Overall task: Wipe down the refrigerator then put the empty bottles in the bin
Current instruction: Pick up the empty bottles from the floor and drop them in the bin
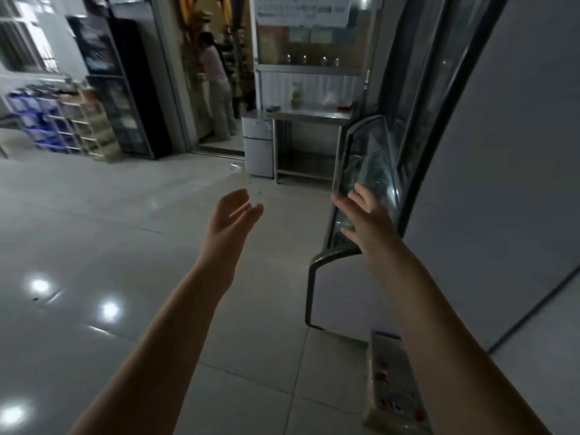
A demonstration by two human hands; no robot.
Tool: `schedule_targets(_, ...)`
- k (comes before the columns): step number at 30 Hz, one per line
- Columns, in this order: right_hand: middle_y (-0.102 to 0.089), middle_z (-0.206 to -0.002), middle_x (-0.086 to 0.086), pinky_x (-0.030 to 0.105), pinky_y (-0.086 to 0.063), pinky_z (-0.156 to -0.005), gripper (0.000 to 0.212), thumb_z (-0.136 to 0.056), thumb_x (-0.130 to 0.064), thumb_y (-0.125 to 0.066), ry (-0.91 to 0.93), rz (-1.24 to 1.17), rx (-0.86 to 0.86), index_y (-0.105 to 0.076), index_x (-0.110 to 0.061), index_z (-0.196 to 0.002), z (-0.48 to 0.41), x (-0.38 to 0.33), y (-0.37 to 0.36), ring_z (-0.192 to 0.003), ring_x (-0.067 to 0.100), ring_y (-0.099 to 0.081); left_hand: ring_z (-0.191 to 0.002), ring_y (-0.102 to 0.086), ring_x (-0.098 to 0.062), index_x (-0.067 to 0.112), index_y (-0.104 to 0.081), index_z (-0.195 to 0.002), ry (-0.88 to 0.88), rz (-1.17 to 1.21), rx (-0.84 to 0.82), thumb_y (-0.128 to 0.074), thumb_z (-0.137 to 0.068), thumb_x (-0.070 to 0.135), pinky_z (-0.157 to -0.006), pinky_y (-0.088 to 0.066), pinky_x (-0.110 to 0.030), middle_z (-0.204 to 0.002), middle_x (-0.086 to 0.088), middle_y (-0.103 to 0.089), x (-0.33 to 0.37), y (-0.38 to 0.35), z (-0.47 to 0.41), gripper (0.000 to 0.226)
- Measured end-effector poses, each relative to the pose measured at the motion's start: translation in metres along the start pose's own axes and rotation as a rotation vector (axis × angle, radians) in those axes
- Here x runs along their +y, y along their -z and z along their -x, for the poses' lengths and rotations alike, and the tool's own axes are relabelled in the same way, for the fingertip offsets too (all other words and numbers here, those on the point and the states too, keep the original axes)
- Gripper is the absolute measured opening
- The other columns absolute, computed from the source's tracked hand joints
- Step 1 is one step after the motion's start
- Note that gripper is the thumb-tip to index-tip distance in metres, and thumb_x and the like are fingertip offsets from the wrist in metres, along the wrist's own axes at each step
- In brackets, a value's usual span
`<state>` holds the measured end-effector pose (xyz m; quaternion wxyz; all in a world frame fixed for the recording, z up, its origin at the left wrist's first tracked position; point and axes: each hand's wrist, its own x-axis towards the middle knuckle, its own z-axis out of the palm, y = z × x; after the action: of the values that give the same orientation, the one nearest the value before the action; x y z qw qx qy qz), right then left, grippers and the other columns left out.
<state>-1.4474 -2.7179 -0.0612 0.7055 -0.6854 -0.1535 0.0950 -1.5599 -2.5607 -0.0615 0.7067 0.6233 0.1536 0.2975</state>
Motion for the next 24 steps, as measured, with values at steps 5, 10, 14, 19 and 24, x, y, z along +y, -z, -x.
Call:
schedule_targets(5, -0.032, -0.15, -0.005, 0.047, -0.034, -0.108, 0.075, -0.083, -0.043, -0.064, 0.034, 0.0, -0.105, -0.028, -0.025, -0.145, -0.001, -0.015, -0.082, -0.129, 0.011, -0.039, -0.1, -0.056, -0.005, 0.015, -0.05, -0.119, -0.045, -0.014, 0.066, -0.056, -0.088, 0.01, -0.101, -0.041, -0.035, -0.107, 0.005, -0.056, 0.031, 0.071, -0.007, 0.032)
schedule_targets(10, -0.03, -0.151, 0.0, 0.048, -0.033, -0.108, 0.074, -0.084, -0.039, -0.063, 0.063, -0.018, -0.147, -0.026, -0.021, -0.146, -0.011, -0.029, -0.184, -0.131, 0.016, -0.038, -0.097, -0.054, -0.001, 0.015, -0.048, -0.123, -0.07, -0.004, 0.095, -0.055, -0.088, 0.01, -0.101, -0.04, -0.034, -0.105, 0.009, -0.053, 0.059, 0.16, -0.036, 0.036)
schedule_targets(14, -0.03, -0.151, 0.003, 0.044, -0.031, -0.11, 0.07, -0.086, -0.036, -0.062, 0.083, -0.05, -0.182, -0.028, -0.019, -0.145, -0.014, -0.03, -0.275, -0.134, 0.016, -0.035, -0.095, -0.056, 0.0, 0.016, -0.051, -0.117, -0.088, 0.03, 0.155, -0.055, -0.089, 0.008, -0.103, -0.04, -0.037, -0.103, 0.012, -0.056, 0.079, 0.242, -0.06, 0.03)
schedule_targets(19, -0.031, -0.151, 0.001, 0.043, -0.03, -0.11, 0.07, -0.086, -0.039, -0.061, 0.114, -0.046, -0.218, -0.028, -0.021, -0.145, -0.013, -0.025, -0.372, -0.135, 0.016, -0.034, -0.096, -0.056, -0.002, 0.017, -0.049, -0.116, -0.119, 0.041, 0.204, -0.055, -0.089, 0.007, -0.106, -0.038, -0.039, -0.117, 0.002, -0.053, 0.096, 0.319, -0.077, 0.029)
schedule_targets(24, -0.032, -0.15, 0.002, 0.046, -0.032, -0.109, 0.07, -0.085, -0.041, -0.061, 0.106, -0.035, -0.238, -0.029, -0.02, -0.144, -0.03, -0.021, -0.441, -0.133, 0.017, -0.036, -0.097, -0.055, -0.001, 0.017, -0.046, -0.121, -0.118, 0.015, 0.234, -0.056, -0.088, 0.008, -0.106, -0.037, -0.039, -0.118, 0.004, -0.053, 0.099, 0.372, -0.105, 0.035)
